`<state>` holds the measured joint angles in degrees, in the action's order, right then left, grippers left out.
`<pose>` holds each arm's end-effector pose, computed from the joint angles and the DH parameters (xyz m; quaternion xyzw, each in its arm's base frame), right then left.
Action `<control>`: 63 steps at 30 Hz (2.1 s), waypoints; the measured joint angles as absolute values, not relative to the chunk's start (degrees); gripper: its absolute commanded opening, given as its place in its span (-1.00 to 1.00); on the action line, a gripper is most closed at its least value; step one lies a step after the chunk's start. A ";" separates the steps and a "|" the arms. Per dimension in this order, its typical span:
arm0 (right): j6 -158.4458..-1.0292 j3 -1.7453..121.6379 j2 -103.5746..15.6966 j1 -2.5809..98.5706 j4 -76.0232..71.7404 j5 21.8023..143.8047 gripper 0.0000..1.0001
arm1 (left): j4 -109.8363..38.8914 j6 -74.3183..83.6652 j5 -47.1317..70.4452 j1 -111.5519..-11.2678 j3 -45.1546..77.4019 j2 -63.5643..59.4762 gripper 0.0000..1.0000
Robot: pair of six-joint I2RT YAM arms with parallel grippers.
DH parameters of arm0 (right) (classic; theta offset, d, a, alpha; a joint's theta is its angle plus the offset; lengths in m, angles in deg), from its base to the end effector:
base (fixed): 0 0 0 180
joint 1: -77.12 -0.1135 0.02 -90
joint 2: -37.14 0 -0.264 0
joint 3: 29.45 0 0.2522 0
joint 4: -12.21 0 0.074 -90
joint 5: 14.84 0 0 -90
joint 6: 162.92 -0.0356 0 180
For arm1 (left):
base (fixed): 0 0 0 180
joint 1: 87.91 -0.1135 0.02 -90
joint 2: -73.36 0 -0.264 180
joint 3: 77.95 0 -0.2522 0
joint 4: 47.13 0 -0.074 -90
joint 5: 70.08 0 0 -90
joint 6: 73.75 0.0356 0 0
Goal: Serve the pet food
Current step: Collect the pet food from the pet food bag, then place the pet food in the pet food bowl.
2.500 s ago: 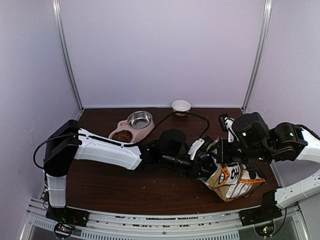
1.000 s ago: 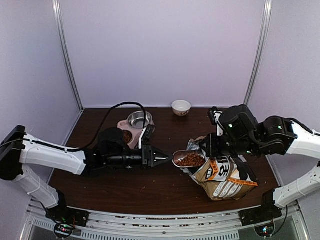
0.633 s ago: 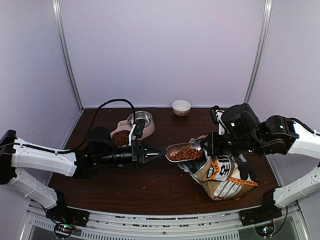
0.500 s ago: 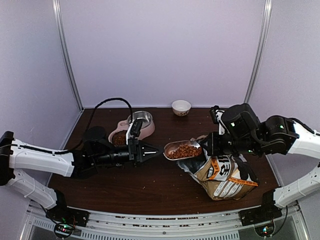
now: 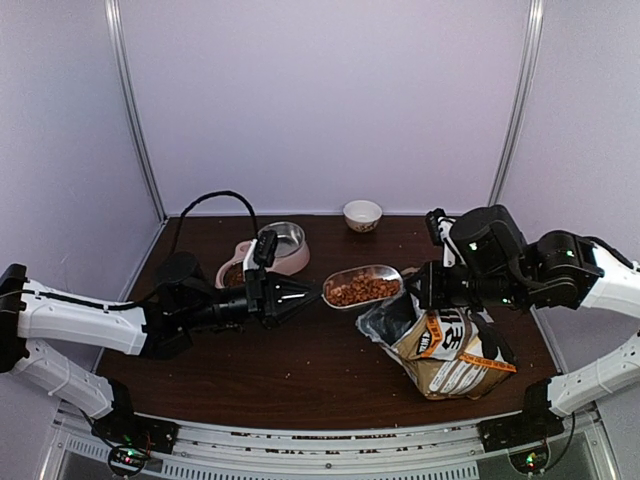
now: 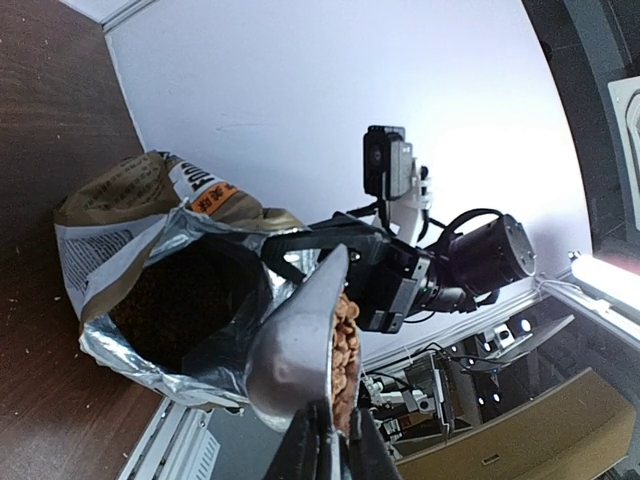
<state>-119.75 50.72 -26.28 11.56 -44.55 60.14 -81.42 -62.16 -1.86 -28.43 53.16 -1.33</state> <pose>0.1021 0.2023 0.3526 -0.0917 0.8956 0.2822 0.3315 0.1325 -0.2507 0.2742 0.0357 0.6559 -0.7385 0.1521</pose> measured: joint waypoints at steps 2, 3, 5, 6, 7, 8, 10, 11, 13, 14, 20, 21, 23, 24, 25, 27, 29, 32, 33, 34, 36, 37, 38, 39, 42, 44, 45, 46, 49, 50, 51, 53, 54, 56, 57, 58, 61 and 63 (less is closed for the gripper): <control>-119.80 50.68 -26.21 11.61 -44.53 60.14 -1.00 | -82.27 -62.57 -1.93 -28.75 53.18 -1.31 -1.00; -119.82 50.68 -26.21 11.61 -44.51 60.14 -1.00 | -82.51 -62.75 -1.91 -28.99 53.25 -1.31 -1.00; -119.82 50.66 -26.19 11.63 -44.48 60.14 -1.00 | -82.51 -62.77 -1.77 -29.85 53.68 -0.92 -1.00; -119.82 50.64 -26.17 11.63 -44.46 60.14 -1.00 | -82.21 -62.77 -1.64 -30.46 54.16 -0.42 -1.00; -119.82 50.57 -26.17 11.65 -44.35 60.14 -1.00 | -81.71 -62.79 -1.49 -31.14 54.69 0.26 -1.00; -119.82 50.42 -26.12 11.65 -44.18 60.16 -1.00 | -81.16 -62.79 -1.29 -31.86 55.23 1.05 -1.00; -119.84 50.35 -26.10 11.65 -44.07 60.16 -1.00 | -79.30 -62.75 -0.75 -33.67 56.39 3.23 -1.00; -119.84 50.35 -26.08 11.65 -44.05 60.16 -1.00 | -78.25 -62.73 -0.44 -34.65 56.87 4.48 -1.00; -119.84 50.33 -26.06 11.69 -44.03 60.16 -1.00 | -76.04 -62.55 0.13 -36.71 57.73 6.99 -1.00; -119.84 50.31 -26.06 11.71 -43.96 60.18 -1.00 | -74.89 -62.46 0.48 -37.93 58.25 8.44 -1.00; -119.84 49.72 -25.77 11.91 -43.22 60.22 -1.00 | -68.22 -61.39 3.30 -45.95 60.96 16.20 -1.00; -119.84 49.68 -25.75 11.91 -43.17 60.25 -1.00 | -67.43 -61.35 3.69 -47.38 61.64 17.18 -1.00; -119.84 49.63 -25.75 11.98 -43.04 60.35 -1.00 | -65.75 -61.24 4.28 -50.28 62.80 18.71 -1.00; -119.84 49.59 -25.75 11.98 -42.98 60.40 -1.00 | -64.90 -61.20 4.48 -51.62 63.15 19.17 -1.00; -119.84 49.54 -25.75 12.00 -42.91 60.44 -1.00 | -64.04 -61.09 4.59 -53.19 63.50 19.54 -1.00; -119.84 49.52 -25.75 12.02 -42.89 60.46 -1.00 | -62.17 -60.65 4.67 -55.73 63.56 19.89 -1.00; -119.84 49.50 -25.75 12.02 -42.87 60.59 -1.00 | -60.96 -59.97 4.69 -58.19 63.56 19.91 -1.00; -119.84 49.50 -25.75 12.15 -42.87 60.66 -1.00 | -59.89 -59.16 4.43 -61.19 63.56 19.36 -1.00; -119.84 49.50 -25.75 12.17 -42.84 60.70 -1.00 | -59.76 -58.95 4.34 -61.91 63.56 19.01 -1.00; -119.84 49.50 -25.75 12.17 -42.84 60.77 -1.00 | -59.65 -58.66 4.24 -62.76 63.56 18.49 -1.00; -119.84 49.50 -25.75 12.22 -42.84 60.79 -1.00 | -59.48 -58.16 3.97 -64.47 63.56 16.96 -1.00; -119.84 49.50 -25.75 12.24 -42.82 60.81 -1.00 | -59.32 -57.85 3.84 -64.99 63.56 16.37 -1.00; -119.84 49.50 -25.75 12.24 -42.82 60.81 -1.00 | -59.21 -57.31 3.58 -65.74 63.56 15.47 -1.00; -119.84 49.50 -25.75 12.26 -42.82 60.81 -1.00 | -59.15 -56.76 3.32 -66.28 63.54 14.58 -1.00; -119.84 49.50 -25.75 12.28 -42.84 60.81 -1.00 | -58.71 -55.16 2.73 -67.51 63.45 12.06 -1.00; -119.84 49.50 -25.75 12.50 -42.82 60.84 -1.00 | -58.58 -54.07 2.18 -68.27 63.19 10.29 -1.00; -119.84 49.50 -25.75 12.57 -42.82 60.84 -1.00 | -58.58 -53.66 1.98 -68.56 62.95 9.44 -1.00; -119.84 49.50 -25.75 12.63 -42.84 60.88 -1.00 | -58.60 -53.26 1.72 -68.88 62.56 8.50 -1.00; -119.82 49.50 -25.75 12.79 -42.82 61.08 -1.00 | -59.21 -52.24 1.00 -69.74 61.29 5.22 -1.00; -119.84 49.50 -25.75 12.90 -42.82 61.21 -1.00 | -59.56 -52.04 0.74 -69.98 60.92 4.13 -1.00; -119.82 49.50 -25.75 12.96 -42.82 61.27 -1.00 | -59.94 -51.86 0.50 -70.19 60.57 2.99 -1.00; -119.82 49.50 -25.77 13.03 -42.80 61.38 -1.00 | -60.66 -51.62 0.13 -70.52 59.85 0.90 -1.00; -119.80 49.50 -25.80 13.14 -42.80 61.47 -1.00 | -60.85 -51.45 -0.03 -70.68 59.32 -0.31 -1.00; -119.73 49.50 -25.86 13.38 -42.69 61.67 -1.00 | -61.16 -51.25 -0.20 -70.87 58.56 -1.90 -1.00; -119.71 49.50 -25.90 13.51 -42.58 61.73 -1.00 | -61.49 -51.14 -0.31 -71.00 58.16 -2.71 -1.00; -119.66 49.50 -25.95 13.64 -42.47 61.80 -1.00 | -61.71 -51.06 -0.42 -71.09 57.59 -3.63 -1.00; -119.62 49.52 -26.21 14.18 -42.06 62.30 -1.00 | -62.30 -50.84 -0.59 -71.37 55.85 -6.08 -1.00; -119.60 49.52 -26.49 14.53 -41.75 62.61 -1.00 | -62.86 -50.64 -0.70 -71.62 54.47 -7.78 -1.00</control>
<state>-119.60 49.52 -26.49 14.53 -41.75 62.61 -62.86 -50.64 -0.70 -71.62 54.47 -7.78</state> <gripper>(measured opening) 0.003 0.075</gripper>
